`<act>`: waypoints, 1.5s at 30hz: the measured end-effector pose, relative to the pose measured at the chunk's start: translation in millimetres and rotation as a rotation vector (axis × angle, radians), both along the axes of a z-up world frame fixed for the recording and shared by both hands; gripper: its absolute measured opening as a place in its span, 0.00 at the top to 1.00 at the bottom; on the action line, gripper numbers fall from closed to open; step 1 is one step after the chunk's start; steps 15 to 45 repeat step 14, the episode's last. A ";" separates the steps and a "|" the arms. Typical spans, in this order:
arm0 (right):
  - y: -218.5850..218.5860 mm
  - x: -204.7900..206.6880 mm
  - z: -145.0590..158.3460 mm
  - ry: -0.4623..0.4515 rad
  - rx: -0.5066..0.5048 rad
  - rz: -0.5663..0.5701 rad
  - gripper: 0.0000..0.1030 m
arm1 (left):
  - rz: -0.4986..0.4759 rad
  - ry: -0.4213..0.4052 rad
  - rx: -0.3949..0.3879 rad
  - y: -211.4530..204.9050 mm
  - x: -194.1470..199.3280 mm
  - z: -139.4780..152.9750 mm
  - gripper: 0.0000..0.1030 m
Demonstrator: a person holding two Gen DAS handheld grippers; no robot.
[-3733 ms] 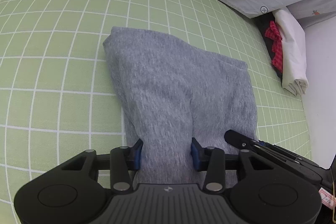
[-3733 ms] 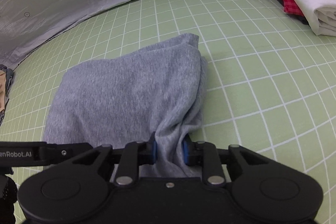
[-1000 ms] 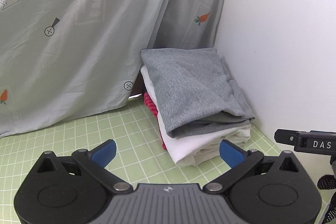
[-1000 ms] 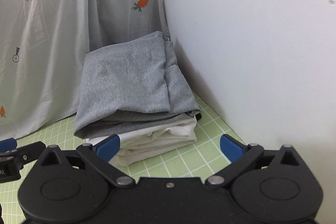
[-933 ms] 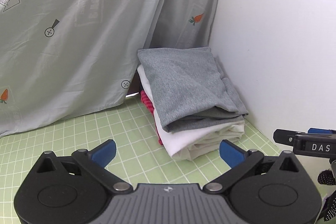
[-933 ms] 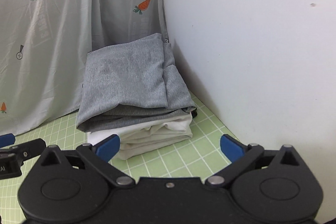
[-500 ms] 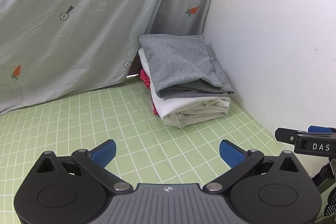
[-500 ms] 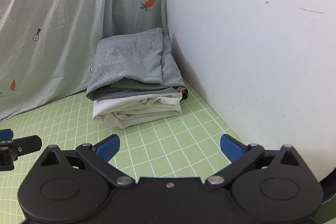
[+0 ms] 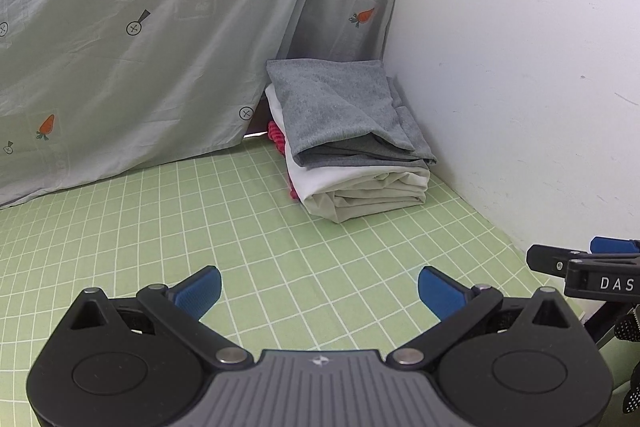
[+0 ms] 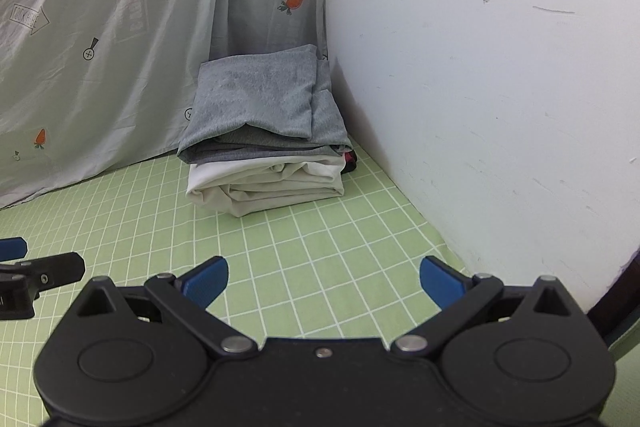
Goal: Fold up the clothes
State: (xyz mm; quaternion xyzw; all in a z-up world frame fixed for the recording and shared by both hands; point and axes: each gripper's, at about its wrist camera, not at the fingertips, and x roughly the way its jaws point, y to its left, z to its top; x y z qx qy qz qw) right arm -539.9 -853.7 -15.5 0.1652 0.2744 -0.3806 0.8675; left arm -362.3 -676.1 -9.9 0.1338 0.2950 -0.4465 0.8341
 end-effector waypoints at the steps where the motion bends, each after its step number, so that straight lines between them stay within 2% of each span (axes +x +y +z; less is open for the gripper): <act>1: 0.5 -1.4 0.0 -0.001 0.000 -0.001 0.00 | -0.002 -0.002 0.001 0.2 -1.0 0.2 0.00; 45: 1.9 -9.7 1.5 -0.017 0.000 -0.009 0.00 | -0.013 -0.020 0.004 2.7 -9.9 3.4 0.00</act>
